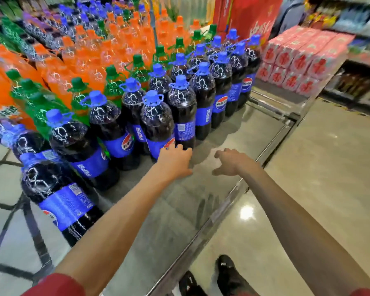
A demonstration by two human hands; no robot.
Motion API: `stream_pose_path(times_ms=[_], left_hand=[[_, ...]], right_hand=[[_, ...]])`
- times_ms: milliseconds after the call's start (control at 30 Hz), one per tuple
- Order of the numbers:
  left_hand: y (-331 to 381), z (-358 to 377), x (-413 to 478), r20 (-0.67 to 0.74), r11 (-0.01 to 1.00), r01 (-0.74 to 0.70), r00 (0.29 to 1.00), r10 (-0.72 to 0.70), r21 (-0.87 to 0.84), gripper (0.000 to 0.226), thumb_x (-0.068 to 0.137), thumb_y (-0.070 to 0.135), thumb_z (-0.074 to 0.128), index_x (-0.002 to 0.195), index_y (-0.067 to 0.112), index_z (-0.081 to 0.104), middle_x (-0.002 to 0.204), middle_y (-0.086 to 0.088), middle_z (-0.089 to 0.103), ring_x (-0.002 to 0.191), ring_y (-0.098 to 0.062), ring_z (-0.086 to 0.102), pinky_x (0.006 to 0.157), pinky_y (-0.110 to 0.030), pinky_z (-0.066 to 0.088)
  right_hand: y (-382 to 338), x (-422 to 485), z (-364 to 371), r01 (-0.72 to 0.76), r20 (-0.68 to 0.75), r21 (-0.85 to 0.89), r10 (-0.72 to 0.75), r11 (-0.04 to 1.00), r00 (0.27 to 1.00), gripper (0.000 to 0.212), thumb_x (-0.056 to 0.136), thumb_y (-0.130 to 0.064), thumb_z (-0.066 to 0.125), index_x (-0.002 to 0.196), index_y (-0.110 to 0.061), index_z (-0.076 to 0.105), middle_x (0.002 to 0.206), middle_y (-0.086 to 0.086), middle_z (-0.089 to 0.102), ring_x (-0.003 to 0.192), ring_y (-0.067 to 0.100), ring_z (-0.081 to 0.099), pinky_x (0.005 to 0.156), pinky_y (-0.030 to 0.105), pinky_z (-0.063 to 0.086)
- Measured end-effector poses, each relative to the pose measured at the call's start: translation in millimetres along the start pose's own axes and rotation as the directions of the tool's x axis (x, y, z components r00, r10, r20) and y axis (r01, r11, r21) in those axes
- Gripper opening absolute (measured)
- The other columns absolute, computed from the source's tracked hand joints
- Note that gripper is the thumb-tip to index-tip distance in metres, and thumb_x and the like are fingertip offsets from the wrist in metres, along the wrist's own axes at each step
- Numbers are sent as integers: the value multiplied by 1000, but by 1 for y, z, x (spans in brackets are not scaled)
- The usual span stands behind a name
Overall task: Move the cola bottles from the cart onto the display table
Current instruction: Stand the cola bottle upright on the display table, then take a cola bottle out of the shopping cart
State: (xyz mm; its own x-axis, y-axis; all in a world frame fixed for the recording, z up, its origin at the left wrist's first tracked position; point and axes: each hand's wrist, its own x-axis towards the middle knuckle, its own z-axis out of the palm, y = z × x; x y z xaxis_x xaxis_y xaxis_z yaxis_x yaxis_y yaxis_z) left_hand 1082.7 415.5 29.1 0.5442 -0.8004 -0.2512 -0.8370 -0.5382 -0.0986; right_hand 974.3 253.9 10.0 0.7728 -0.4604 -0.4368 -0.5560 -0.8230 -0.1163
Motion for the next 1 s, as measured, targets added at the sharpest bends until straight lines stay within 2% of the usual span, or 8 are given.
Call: stream_pose_path(times_ms=[67,233,367,500,700,867,1000], left_hand=[[22,-14,10,30,996,-60,998,58,66,67,91,55,62,144,19,43,141,-13,48,132,-36,44,108,-45,39],[96,-52,27,-15,975,-199,979,201,95,61,92,47,63,142,17,44,142,-14,48,133,-35,44,104,-45,40],[167,-74,26,-78,935,-335,935,345,120,60,94,48,61,144,21,44,142,-12,49,132,-34,46,104,-44,41],[245,-84,8,-101,882,-453,879,467,132,56,94,52,58,141,22,48,135,-10,55,126,-33,52,101,-46,44],[375,-80,-51,-205,817,-572,794,573,70,49,99,46,56,137,18,48,131,-7,55,120,-30,55,98,-45,47],[473,-43,-94,-266,773,-630,735,623,72,49,95,51,56,135,23,48,129,-4,58,118,-28,56,95,-46,51],[541,-16,-131,-230,744,-664,714,661,75,52,95,53,55,137,23,46,129,-4,56,116,-26,55,90,-40,50]], right_hand=[[24,-17,-7,-42,-23,-3,42,999,999,74,90,-53,68,149,-18,41,149,12,44,135,34,45,107,44,42],[93,-75,-19,-170,-87,44,173,985,981,70,93,-51,65,149,-17,41,145,12,46,131,35,49,104,47,46],[152,-134,-14,-268,-145,86,278,960,949,62,94,-49,64,143,-17,44,142,13,48,128,36,49,102,48,46],[206,-201,3,-371,-177,159,396,915,901,65,95,-48,64,147,-17,42,146,13,46,132,35,46,105,46,44],[291,-317,56,-517,-190,262,569,815,800,68,94,-49,64,149,-16,40,147,13,44,135,34,44,105,45,41],[342,-408,120,-597,-170,322,665,735,727,67,94,-48,65,146,-15,42,142,13,47,131,34,46,102,45,42],[368,-469,174,-654,-133,386,741,650,658,68,93,-48,65,147,-15,42,141,12,48,130,33,47,101,43,43]])
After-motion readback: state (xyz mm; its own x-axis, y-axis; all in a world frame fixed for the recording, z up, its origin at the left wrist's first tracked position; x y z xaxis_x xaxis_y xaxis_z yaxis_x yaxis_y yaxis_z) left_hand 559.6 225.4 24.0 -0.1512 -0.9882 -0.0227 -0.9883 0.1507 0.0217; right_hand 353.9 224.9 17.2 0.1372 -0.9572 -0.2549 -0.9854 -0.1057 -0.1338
